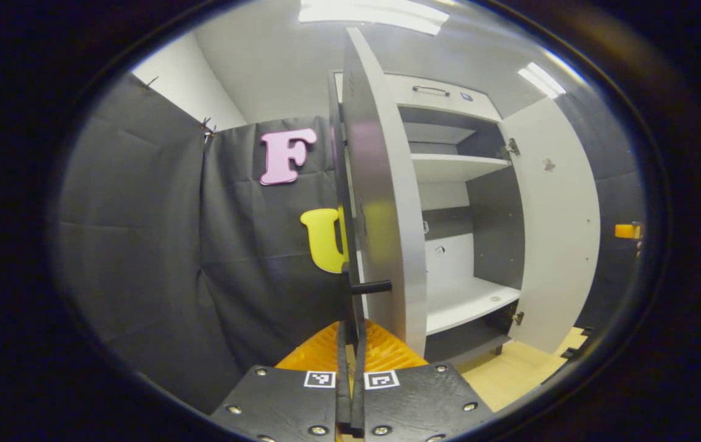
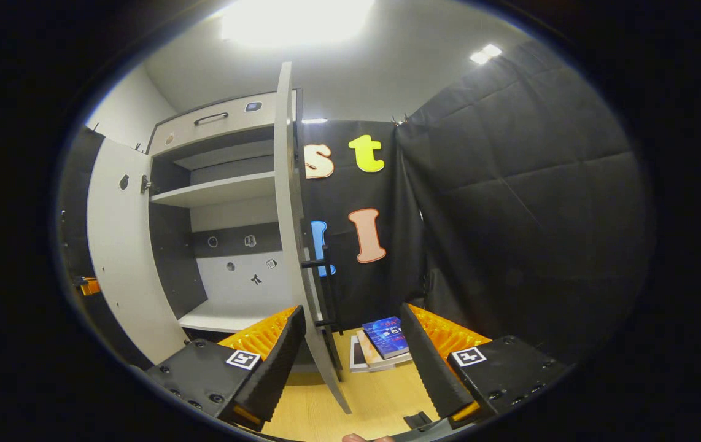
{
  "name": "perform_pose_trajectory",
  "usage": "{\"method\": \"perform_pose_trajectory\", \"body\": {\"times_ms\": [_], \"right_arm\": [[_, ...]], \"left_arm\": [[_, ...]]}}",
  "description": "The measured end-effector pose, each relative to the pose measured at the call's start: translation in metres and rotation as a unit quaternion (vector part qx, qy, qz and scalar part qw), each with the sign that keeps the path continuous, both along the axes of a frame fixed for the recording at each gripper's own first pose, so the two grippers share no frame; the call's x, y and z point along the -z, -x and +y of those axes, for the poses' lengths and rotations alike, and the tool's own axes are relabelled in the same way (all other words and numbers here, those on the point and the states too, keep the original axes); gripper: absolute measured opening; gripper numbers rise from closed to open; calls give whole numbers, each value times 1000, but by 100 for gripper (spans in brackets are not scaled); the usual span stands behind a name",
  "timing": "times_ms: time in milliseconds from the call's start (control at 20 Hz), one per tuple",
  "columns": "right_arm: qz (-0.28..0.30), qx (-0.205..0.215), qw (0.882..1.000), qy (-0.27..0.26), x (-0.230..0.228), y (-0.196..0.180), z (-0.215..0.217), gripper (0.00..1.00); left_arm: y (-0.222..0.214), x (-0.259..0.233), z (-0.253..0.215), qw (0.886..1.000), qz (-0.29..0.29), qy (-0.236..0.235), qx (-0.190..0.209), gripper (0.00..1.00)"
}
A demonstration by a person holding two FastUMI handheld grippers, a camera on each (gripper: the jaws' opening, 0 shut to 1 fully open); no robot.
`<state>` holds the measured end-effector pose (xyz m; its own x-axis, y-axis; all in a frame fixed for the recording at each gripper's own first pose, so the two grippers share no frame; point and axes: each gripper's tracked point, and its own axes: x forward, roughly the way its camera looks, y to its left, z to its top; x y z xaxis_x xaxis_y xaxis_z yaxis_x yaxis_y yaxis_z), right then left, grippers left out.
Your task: Open the right door of the double-door shoe cabinet with the right hand, and open the left door with the left hand.
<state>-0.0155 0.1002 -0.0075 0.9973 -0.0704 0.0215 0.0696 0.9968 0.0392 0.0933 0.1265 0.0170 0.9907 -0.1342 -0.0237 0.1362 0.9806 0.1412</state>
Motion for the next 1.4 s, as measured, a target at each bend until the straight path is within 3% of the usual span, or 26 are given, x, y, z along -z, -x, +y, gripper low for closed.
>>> {"method": "perform_pose_trajectory", "body": {"times_ms": [500, 850, 1150, 1400], "right_arm": [[-3, -71, 997, 17, -2, -7, 38, 97], [25, -103, 994, -27, 26, -10, 79, 97], [55, -106, 992, -24, 57, -3, 98, 97], [47, -88, 994, -34, 80, -3, 105, 97]], "left_arm": [[73, -53, -27, 995, -77, 51, -22, 2], [94, -27, -34, 991, -84, 82, -59, 96], [112, 6, -53, 990, -67, 108, -54, 96], [128, 49, -61, 993, -34, 97, -59, 96]]}}
